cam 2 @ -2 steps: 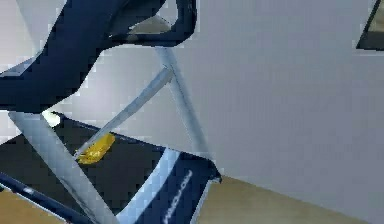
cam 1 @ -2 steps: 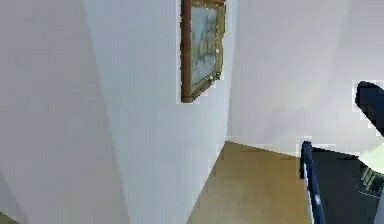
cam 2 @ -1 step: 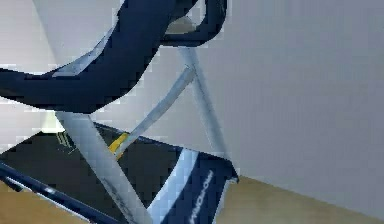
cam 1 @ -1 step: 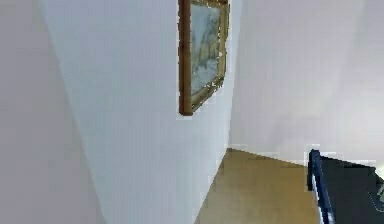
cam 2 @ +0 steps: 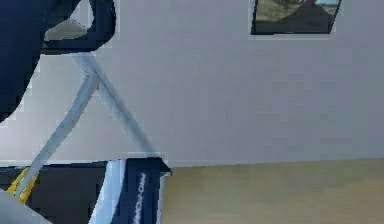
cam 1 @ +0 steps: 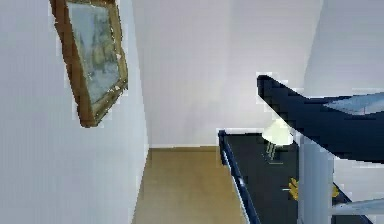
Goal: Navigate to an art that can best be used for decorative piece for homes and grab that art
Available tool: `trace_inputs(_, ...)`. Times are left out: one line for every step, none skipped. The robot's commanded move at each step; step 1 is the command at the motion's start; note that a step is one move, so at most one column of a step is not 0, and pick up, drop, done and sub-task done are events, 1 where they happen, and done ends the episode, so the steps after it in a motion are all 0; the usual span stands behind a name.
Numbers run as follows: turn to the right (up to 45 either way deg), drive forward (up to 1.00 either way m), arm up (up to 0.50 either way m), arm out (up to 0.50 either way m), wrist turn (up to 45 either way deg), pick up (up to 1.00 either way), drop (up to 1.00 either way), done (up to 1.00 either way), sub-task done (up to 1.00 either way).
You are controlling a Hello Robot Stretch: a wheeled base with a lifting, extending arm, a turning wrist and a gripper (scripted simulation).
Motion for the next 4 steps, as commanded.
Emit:
trace_inputs(0.0, 1.0, 0.0, 0.0, 0.0, 0.0, 0.0, 0.0, 0.0)
trace_inputs(0.0, 0.15, 0.0, 0.0, 0.0, 0.0, 0.0, 0.0, 0.0)
trace_inputs(0.0, 0.0, 0.44, 0.0, 0.0, 0.0, 0.0, 0.0, 0.0)
trace_inputs(0.0, 0.0, 0.0, 0.36, 0.0, 0.0, 0.0, 0.0, 0.0)
